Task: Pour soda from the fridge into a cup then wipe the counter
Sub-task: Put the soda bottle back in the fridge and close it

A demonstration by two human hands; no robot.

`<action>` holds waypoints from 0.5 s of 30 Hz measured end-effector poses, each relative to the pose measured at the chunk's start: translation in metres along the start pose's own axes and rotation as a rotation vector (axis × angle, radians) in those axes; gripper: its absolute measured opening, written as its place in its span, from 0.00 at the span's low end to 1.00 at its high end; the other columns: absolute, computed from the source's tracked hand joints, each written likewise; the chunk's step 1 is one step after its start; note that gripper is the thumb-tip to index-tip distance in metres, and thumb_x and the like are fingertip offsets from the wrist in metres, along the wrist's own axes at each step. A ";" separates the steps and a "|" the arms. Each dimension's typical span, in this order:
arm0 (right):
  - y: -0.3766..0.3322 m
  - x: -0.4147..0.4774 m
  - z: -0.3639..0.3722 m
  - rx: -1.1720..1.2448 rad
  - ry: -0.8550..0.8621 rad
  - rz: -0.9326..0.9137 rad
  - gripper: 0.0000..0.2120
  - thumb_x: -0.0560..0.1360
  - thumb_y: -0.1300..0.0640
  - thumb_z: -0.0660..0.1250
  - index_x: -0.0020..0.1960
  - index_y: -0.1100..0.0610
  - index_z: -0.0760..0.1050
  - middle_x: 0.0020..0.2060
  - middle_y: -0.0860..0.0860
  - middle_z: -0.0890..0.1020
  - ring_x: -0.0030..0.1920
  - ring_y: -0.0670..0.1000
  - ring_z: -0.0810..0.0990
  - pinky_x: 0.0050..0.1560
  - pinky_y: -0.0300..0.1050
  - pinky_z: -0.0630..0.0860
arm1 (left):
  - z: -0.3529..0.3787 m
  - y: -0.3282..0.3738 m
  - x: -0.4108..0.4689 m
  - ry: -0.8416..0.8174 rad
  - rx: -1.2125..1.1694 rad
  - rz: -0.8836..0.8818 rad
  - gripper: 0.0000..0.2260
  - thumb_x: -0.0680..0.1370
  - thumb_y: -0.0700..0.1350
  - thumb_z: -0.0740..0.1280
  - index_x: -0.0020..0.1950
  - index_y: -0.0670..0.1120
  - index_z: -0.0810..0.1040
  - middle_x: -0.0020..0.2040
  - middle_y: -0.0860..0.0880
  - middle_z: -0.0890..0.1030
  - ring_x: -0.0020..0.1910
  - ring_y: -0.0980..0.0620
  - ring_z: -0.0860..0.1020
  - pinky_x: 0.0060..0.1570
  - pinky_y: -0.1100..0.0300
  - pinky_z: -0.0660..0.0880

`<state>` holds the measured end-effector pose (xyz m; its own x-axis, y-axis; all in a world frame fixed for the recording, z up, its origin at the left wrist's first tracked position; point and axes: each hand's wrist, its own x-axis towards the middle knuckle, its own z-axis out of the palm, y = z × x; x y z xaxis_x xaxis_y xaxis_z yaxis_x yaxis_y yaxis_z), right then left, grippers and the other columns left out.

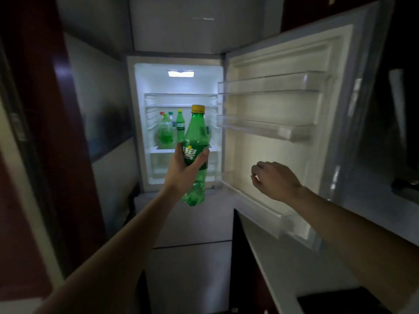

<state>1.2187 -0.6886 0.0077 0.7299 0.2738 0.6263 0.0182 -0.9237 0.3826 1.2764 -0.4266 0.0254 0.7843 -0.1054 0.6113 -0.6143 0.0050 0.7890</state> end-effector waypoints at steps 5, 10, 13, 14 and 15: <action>-0.063 0.030 0.024 0.140 -0.035 -0.025 0.06 0.73 0.59 0.69 0.38 0.59 0.75 0.32 0.54 0.77 0.28 0.58 0.76 0.25 0.45 0.69 | -0.067 -0.022 0.023 0.026 0.070 0.014 0.15 0.75 0.54 0.72 0.56 0.51 0.74 0.42 0.56 0.81 0.39 0.60 0.80 0.39 0.62 0.78; -0.096 0.054 0.049 0.227 -0.037 0.003 0.06 0.76 0.56 0.66 0.43 0.58 0.78 0.36 0.54 0.79 0.32 0.58 0.78 0.30 0.43 0.68 | -0.090 -0.050 0.050 -0.009 0.092 0.026 0.07 0.75 0.50 0.73 0.45 0.54 0.75 0.41 0.49 0.81 0.35 0.60 0.79 0.32 0.67 0.75; -0.098 0.075 0.069 0.309 -0.038 0.019 0.08 0.78 0.53 0.65 0.49 0.58 0.78 0.41 0.54 0.82 0.36 0.58 0.81 0.34 0.43 0.72 | -0.091 -0.070 0.075 -0.026 0.111 0.023 0.06 0.75 0.52 0.73 0.43 0.54 0.78 0.44 0.46 0.83 0.37 0.60 0.81 0.34 0.68 0.75; -0.097 0.083 0.075 0.348 -0.035 0.037 0.10 0.78 0.52 0.65 0.53 0.58 0.78 0.45 0.54 0.83 0.40 0.58 0.82 0.36 0.45 0.75 | -0.090 -0.077 0.085 -0.030 0.114 0.022 0.06 0.74 0.54 0.73 0.44 0.54 0.79 0.44 0.48 0.83 0.39 0.59 0.82 0.36 0.65 0.77; -0.097 0.093 0.082 0.380 -0.025 0.051 0.12 0.79 0.51 0.65 0.56 0.58 0.78 0.49 0.54 0.83 0.43 0.58 0.82 0.39 0.46 0.77 | -0.089 -0.084 0.095 -0.034 0.117 0.022 0.06 0.74 0.56 0.72 0.44 0.56 0.80 0.44 0.50 0.84 0.40 0.57 0.83 0.39 0.60 0.79</action>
<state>1.3408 -0.5957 -0.0271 0.7528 0.2229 0.6193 0.2304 -0.9706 0.0693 1.4107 -0.3485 0.0226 0.7683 -0.1407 0.6245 -0.6389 -0.1085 0.7616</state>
